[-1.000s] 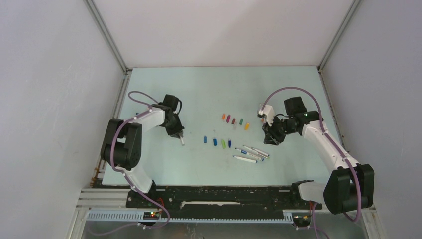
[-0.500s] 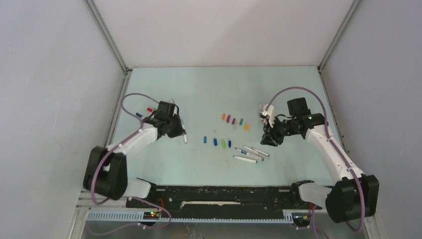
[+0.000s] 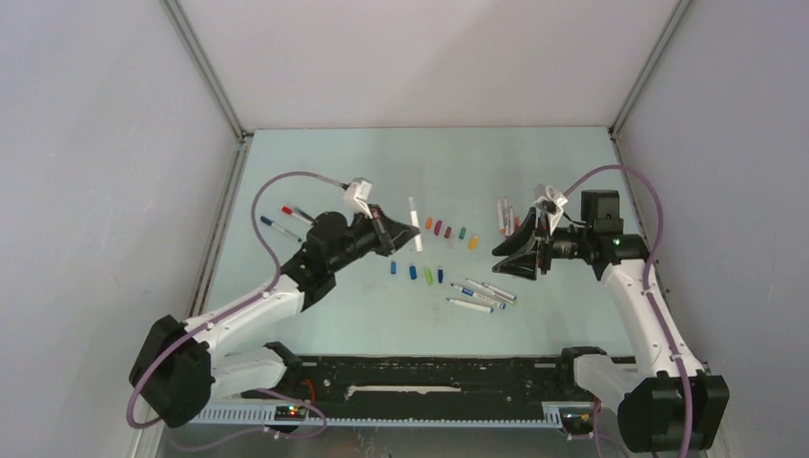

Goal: Open the pen caps
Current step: Pick up the pen from the center of the board.

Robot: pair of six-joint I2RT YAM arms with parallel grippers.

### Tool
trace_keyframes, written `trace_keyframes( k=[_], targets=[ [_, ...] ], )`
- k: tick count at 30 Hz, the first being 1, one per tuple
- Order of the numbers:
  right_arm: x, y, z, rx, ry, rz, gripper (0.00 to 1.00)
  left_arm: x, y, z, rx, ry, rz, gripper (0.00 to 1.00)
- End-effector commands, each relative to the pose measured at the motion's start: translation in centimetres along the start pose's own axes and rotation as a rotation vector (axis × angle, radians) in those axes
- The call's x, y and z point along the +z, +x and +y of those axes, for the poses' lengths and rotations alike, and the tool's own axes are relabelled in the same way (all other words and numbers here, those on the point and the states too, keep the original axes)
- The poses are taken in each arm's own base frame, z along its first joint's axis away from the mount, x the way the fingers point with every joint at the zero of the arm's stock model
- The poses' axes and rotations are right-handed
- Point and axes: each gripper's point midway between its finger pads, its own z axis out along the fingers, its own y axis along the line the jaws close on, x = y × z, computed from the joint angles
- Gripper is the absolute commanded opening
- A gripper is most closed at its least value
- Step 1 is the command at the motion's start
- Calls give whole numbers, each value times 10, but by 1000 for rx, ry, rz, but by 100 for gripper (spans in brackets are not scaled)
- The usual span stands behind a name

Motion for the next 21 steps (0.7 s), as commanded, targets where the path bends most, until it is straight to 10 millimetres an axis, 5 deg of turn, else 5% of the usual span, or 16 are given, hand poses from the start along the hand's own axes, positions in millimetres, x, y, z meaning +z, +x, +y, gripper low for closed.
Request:
trace_keyframes(
  k=[1,8,21],
  targets=[
    [-1,-22,16,47,-142,-112,52,13,-38,-97,42,301,-147,0],
    [1,-20,0,142,-61,-109,61,42,-20,-163,46,444,-112,0],
    [4,-15,-27,264,55,-123,60,62,11,-194,15,510,-77,0]
  ],
)
